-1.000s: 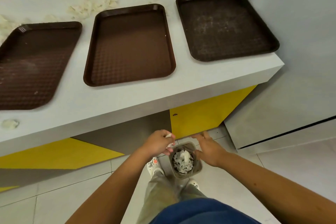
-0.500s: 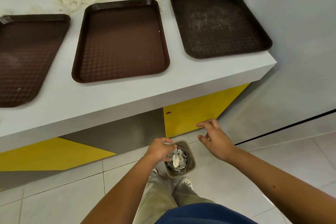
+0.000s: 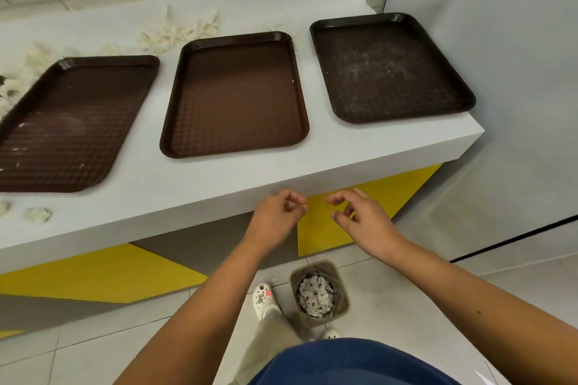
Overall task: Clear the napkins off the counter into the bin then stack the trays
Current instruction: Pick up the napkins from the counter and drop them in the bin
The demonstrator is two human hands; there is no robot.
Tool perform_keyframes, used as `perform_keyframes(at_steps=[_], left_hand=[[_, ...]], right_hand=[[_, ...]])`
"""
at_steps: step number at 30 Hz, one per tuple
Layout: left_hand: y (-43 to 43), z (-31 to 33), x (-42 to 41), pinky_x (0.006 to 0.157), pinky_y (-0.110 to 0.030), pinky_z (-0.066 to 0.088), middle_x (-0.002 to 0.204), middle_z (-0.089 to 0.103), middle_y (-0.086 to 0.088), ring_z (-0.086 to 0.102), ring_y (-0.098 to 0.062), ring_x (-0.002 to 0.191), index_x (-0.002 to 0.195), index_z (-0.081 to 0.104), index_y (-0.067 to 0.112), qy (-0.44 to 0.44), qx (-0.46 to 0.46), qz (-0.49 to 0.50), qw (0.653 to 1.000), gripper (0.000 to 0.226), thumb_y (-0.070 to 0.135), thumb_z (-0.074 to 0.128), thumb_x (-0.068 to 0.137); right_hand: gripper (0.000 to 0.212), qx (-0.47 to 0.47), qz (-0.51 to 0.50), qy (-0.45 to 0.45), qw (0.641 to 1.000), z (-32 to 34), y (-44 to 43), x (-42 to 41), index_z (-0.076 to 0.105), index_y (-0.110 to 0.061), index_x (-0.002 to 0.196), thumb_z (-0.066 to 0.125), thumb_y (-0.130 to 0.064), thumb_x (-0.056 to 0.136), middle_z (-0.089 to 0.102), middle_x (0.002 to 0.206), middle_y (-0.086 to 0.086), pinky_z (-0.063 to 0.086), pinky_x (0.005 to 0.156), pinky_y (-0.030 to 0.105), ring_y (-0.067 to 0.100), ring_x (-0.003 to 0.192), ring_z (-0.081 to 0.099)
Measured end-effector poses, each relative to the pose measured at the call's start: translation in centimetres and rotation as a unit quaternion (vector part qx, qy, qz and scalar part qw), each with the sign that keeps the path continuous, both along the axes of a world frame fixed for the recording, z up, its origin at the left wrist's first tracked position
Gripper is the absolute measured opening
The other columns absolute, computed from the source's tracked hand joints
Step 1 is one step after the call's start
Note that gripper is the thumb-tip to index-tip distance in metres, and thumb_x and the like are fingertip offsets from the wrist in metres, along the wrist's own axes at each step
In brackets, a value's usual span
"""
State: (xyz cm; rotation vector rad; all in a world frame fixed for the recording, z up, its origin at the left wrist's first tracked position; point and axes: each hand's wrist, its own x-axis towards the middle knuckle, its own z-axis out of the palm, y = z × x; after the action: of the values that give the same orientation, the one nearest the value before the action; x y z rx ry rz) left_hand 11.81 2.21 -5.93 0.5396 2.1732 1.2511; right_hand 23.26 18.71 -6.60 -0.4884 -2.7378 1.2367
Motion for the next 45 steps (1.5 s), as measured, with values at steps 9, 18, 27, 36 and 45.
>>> perform_keyframes(at_steps=[9,18,27,36,45], left_hand=[[0.1,8.5,-9.0,0.066,-0.018,0.049,0.081,0.071,0.007,0.067,-0.004,0.075,0.089,0.069,0.026,0.113,0.040,0.030,0.992,0.003,0.024,0.067,0.087],[1.4,11.8,-23.6,0.065,-0.019,0.046,0.079,0.071,0.006,0.069,-0.008,0.077,0.086,0.070,0.026,0.156,0.038,0.057,0.985,0.003,0.027,0.066,0.085],[4.3,10.4,-35.8,0.076,-0.022,0.051,0.084,0.068,0.013,0.066,-0.006,0.079,0.085,0.068,0.030,0.188,-0.012,0.014,0.982,0.004,0.033,0.066,0.087],[9.4,8.5,-42.9,0.078,-0.020,0.050,0.086,0.067,0.016,0.064,-0.003,0.083,0.089,0.068,0.031,0.174,-0.018,-0.022,0.984,0.004,0.032,0.064,0.090],[12.5,6.1,-48.5,0.084,-0.023,0.047,0.110,0.058,0.011,0.058,-0.007,0.097,0.103,0.068,0.030,0.229,-0.028,-0.020,0.973,0.012,0.029,0.062,0.092]], right_hand=[[0.012,-0.052,0.010,0.071,0.996,6.7,0.6,-9.1,0.069,-0.029,0.099,0.059,-0.033,0.093,0.067,0.094,-0.014,0.053,0.077,0.031,0.013,0.085,0.063],[0.013,0.015,-0.006,0.096,0.995,11.9,4.5,-22.7,0.070,-0.027,0.100,0.059,-0.025,0.094,0.065,0.098,-0.015,0.050,0.077,0.019,0.007,0.088,0.060],[0.031,0.068,-0.114,0.020,0.991,10.3,11.7,-34.4,0.059,-0.019,0.126,0.055,-0.019,0.096,0.055,0.122,0.005,0.046,0.091,0.029,0.019,0.101,0.059],[0.077,0.197,-0.005,-0.123,0.973,7.3,17.9,-43.5,0.027,-0.034,0.149,0.067,-0.013,0.087,0.020,0.156,-0.003,0.045,0.101,0.030,0.022,0.125,0.050],[0.046,0.193,0.114,-0.145,0.964,6.3,20.8,-47.8,0.055,-0.031,0.130,0.068,-0.028,0.087,0.052,0.129,-0.003,0.043,0.101,0.032,0.017,0.115,0.054]])
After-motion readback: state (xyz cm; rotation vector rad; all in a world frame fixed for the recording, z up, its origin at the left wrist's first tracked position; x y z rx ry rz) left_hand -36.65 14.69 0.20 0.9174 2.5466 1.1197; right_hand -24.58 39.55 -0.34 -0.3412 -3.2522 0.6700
